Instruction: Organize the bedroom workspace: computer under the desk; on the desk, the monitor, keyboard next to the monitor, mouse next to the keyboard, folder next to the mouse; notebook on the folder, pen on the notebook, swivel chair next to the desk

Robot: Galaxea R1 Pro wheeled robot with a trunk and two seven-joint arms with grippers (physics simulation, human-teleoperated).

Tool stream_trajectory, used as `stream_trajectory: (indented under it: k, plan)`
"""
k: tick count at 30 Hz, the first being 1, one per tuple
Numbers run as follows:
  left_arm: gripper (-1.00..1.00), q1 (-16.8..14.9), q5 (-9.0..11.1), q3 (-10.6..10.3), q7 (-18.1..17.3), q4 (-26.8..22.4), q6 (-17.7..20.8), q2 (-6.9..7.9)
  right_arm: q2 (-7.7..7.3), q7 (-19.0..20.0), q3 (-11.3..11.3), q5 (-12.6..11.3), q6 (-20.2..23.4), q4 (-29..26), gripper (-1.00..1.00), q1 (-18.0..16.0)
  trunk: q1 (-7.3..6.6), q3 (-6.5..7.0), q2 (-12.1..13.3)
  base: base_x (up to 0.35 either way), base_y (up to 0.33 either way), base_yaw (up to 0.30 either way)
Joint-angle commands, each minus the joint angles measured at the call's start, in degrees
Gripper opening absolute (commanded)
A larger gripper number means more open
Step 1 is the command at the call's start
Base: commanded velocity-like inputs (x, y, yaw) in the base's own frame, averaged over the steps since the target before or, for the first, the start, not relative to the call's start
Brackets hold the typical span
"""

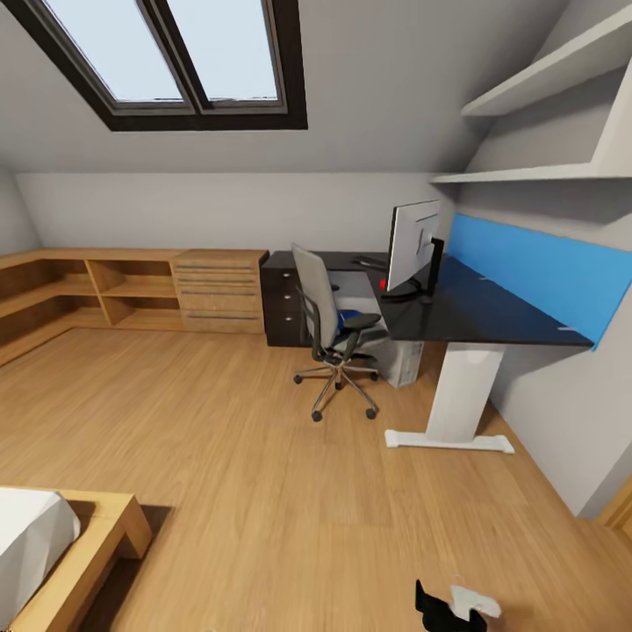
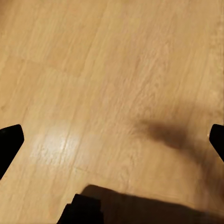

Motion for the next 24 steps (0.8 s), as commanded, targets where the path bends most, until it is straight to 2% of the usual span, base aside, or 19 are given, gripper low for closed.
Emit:
stream_trajectory:
  k: [1, 2, 3, 5, 7, 8, 10, 11, 13, 16, 22, 24]
  plan:
    - [1.00, -2.99, 0.54, 0.04, 0.05, -0.61, 1.51, -0.26, 0.06, 0.04, -0.30, -0.98, 0.41, 0.35, 1.00, -1.64, 0.22, -0.23, -0.44, 0.000, 0.000, 0.000]
    - [1.00, -5.16, 0.54, 0.05, 0.09, -1.27, 4.92, -0.55, 0.07, 0.11, -0.38, -3.10, 0.97, 0.80, 1.00, -2.46, 0.44, -0.41, -0.84, 0.000, 0.000, 0.000]
    - [1.00, -9.37, 0.68, 0.10, 0.07, -1.76, 10.56, -0.86, 0.08, 0.18, -0.40, -6.72, 1.44, 1.55, 1.00, -3.32, 0.66, -0.58, -1.24, 0.000, 0.000, 0.000]
    - [1.00, -11.33, 0.78, 0.15, 0.00, -1.13, 12.51, -0.99, 0.08, 0.29, -0.26, -8.01, 1.33, 1.94, 1.00, -3.61, 1.09, -0.94, -2.04, 0.000, 0.000, 0.000]
    - [1.00, -12.34, 0.64, 0.16, -0.05, 0.73, 12.31, -1.07, 0.10, 0.48, -0.01, -8.60, 0.94, 2.66, 1.00, -3.76, 1.53, -1.30, -2.85, 0.000, 0.000, 0.000]
    - [1.00, -12.85, 0.40, 0.10, -0.12, 2.70, 9.65, -1.08, 0.11, 0.62, 0.57, -8.51, 0.28, 4.33, 1.00, -3.84, 1.75, -1.48, -3.25, 0.000, 0.000, 0.000]
    - [1.00, -13.05, 0.30, 0.07, -0.19, 4.18, 7.23, -1.05, 0.10, 0.67, 1.25, -7.82, -0.38, 5.54, 1.00, -3.87, 1.75, -1.48, -3.25, 0.000, 0.000, 0.000]
    - [1.00, -13.17, 0.22, 0.03, -0.24, 6.19, 4.78, -1.03, 0.08, 0.70, 2.24, -6.58, -1.21, 6.52, 1.00, -3.88, 1.75, -1.48, -3.25, 0.000, 0.000, 0.000]
    - [1.00, -13.25, 0.12, -0.03, -0.31, 8.35, 2.52, -1.04, 0.05, 0.69, 3.36, -5.00, -2.13, 7.21, 1.00, -3.90, 1.75, -1.48, -3.25, 0.000, 0.000, 0.000]
    - [1.00, -13.37, -0.93, -0.84, -0.15, 12.52, -3.04, -1.19, 0.07, 0.64, 5.39, -0.82, -4.70, 8.88, 1.00, -3.91, 1.97, -1.66, -3.65, 0.000, 0.000, 0.000]
    - [1.00, -13.39, -1.70, -1.49, -0.12, 12.89, -4.10, -1.21, 0.04, 0.71, 5.88, 0.18, -7.21, 11.28, 1.00, -3.92, 3.29, -2.74, -6.05, 0.000, 0.000, 0.000]
    - [1.00, -13.39, -1.63, -1.54, -0.14, 10.89, -3.67, -1.19, 0.03, 0.73, 5.95, 0.26, -7.80, 11.45, 1.00, -3.92, 3.73, -3.10, -6.86, 0.000, 0.000, 0.000]
